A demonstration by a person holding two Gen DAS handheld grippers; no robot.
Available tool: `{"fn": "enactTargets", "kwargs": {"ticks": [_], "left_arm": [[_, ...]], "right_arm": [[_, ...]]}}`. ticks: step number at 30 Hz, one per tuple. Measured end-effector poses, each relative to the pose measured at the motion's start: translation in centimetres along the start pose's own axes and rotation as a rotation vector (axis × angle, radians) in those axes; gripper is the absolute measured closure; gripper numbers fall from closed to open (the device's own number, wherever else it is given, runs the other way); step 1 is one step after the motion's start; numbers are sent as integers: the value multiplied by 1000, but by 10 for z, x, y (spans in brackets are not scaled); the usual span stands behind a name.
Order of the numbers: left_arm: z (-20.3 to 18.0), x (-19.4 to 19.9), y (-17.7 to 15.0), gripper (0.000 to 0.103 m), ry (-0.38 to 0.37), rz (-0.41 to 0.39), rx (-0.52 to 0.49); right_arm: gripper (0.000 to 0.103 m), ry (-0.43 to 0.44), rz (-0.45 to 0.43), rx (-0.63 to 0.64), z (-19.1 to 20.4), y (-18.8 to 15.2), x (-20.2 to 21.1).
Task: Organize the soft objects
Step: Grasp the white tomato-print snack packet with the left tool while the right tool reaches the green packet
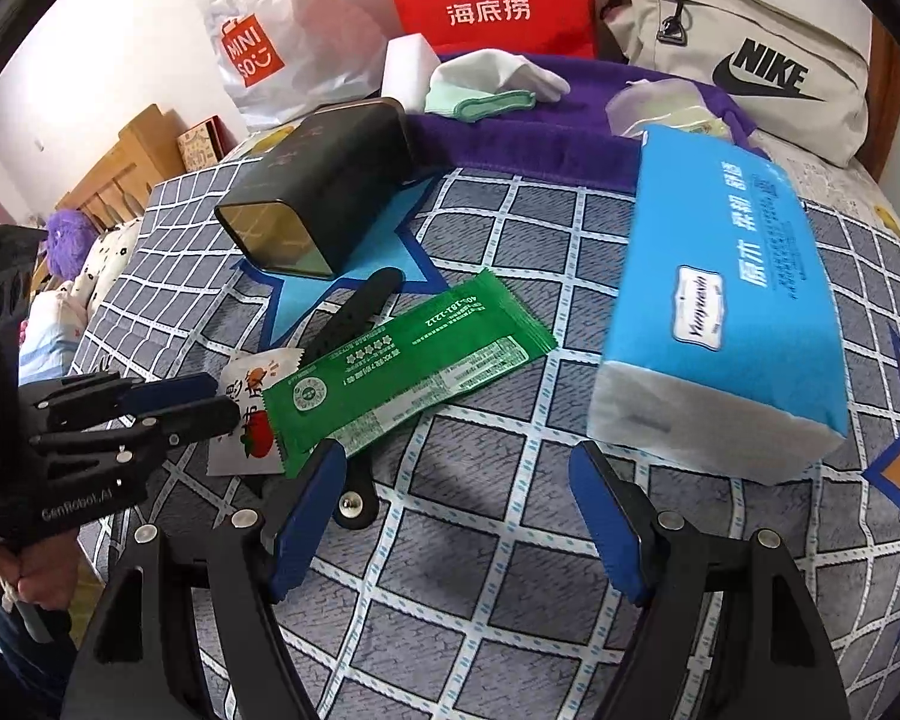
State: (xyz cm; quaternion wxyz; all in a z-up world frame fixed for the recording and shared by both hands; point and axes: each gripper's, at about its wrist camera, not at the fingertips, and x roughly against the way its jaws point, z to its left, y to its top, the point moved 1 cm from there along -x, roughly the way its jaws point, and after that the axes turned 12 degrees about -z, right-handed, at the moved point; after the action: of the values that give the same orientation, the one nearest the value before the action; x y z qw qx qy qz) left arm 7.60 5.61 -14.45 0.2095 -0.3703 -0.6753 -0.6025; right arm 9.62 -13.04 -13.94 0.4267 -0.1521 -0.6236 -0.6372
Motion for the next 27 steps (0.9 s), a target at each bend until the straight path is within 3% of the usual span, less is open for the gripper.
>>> {"fn": "enactTargets", "kwargs": {"ticks": [2,4,7,13,14,16,19,27], "left_arm": [[-2,-2,2,61,-30,3,17],[-6,-4,3,44,-52,6,13],[-19,-8,2,28,-47,17,-28],[-40,-14,-1,29,37,3,-135],[-40,-13,-2,31,39,-1,-137],[-37,-10,-2,47,53,-11,-138],[-29,-6,0,64,33,-12,-110],[-17,8,-2,87,-18,-30,-48]], "right_arm": [[27,-2,8,6,1,-1,-3],[27,-7,13,12,2,-1,-6],[27,-5,11,11,1,-1,-6],[29,-66,10,38,-2,-3,-6],[29,-65,9,39,-3,-3,-5],[29,-51,6,20,-7,-4,-2],[29,-36,2,-5,-11,-6,2],[29,-28,1,6,-8,-10,4]]}}
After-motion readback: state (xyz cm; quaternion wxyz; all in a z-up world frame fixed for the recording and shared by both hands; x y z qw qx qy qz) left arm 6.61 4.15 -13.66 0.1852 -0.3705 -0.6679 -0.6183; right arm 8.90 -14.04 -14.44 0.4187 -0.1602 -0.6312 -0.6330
